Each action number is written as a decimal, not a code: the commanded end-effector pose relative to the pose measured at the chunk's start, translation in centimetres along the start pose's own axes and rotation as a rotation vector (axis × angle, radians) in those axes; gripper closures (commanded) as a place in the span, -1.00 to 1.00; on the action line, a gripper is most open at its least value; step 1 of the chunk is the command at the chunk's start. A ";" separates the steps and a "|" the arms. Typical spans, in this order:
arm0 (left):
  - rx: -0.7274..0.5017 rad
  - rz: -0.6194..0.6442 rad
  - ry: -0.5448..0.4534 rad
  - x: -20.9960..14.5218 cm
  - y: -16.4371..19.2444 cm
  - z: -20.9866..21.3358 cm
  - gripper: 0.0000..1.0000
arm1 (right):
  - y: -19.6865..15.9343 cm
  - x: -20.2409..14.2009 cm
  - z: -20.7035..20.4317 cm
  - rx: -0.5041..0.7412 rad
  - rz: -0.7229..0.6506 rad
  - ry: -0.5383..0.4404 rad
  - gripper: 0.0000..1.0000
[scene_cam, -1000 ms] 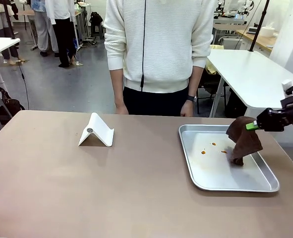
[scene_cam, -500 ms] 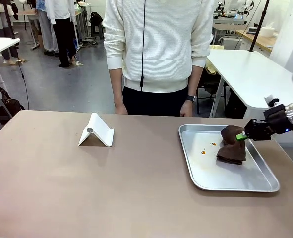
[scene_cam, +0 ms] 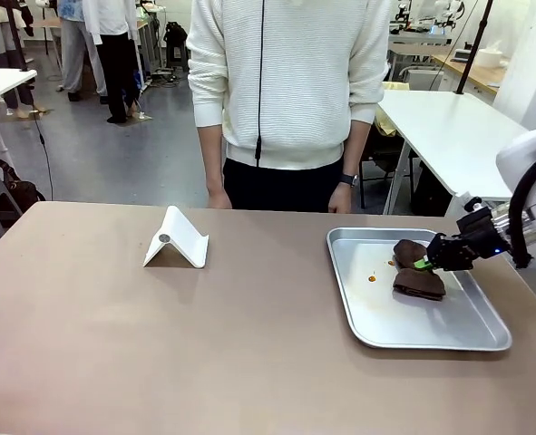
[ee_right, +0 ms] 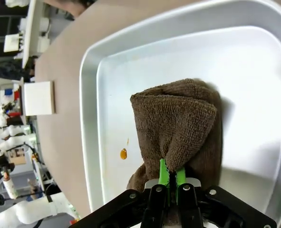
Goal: Clean the surface of the table.
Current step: Clean the area not pointed to by the person, then return the Lint Roller and towel to their original positions.
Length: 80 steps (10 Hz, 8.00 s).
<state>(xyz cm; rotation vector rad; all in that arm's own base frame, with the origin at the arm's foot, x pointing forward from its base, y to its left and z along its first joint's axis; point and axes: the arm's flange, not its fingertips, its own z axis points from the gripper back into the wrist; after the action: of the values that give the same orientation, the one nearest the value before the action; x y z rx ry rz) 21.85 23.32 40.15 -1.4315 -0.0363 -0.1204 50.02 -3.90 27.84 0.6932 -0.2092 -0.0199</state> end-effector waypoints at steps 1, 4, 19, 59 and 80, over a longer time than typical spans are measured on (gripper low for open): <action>-0.001 0.010 -0.009 -0.1 -0.4 -0.4 0.55 | 0.3 0.2 -2.3 -0.017 0.016 -0.024 1.00; -0.001 0.010 -0.009 -0.1 -0.4 -0.4 0.55 | 2.0 0.0 -4.3 -0.042 0.063 0.016 1.00; -0.001 0.010 -0.009 -0.1 -0.4 -0.4 0.55 | 5.9 -1.7 -9.4 -0.166 0.188 0.232 1.00; -0.001 0.010 -0.009 -0.1 -0.4 -0.4 0.55 | 6.1 -12.0 15.7 0.835 -0.193 -0.102 1.00; 0.708 0.054 -0.332 23.2 -13.0 -31.7 0.55 | 22.1 -2.9 -13.2 0.172 -0.055 0.040 0.89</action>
<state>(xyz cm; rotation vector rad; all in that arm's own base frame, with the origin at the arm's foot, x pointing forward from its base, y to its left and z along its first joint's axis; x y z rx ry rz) 40.08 -10.97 50.59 -0.7704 -0.3235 0.1515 48.72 21.70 30.12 0.9196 -0.1654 -0.0248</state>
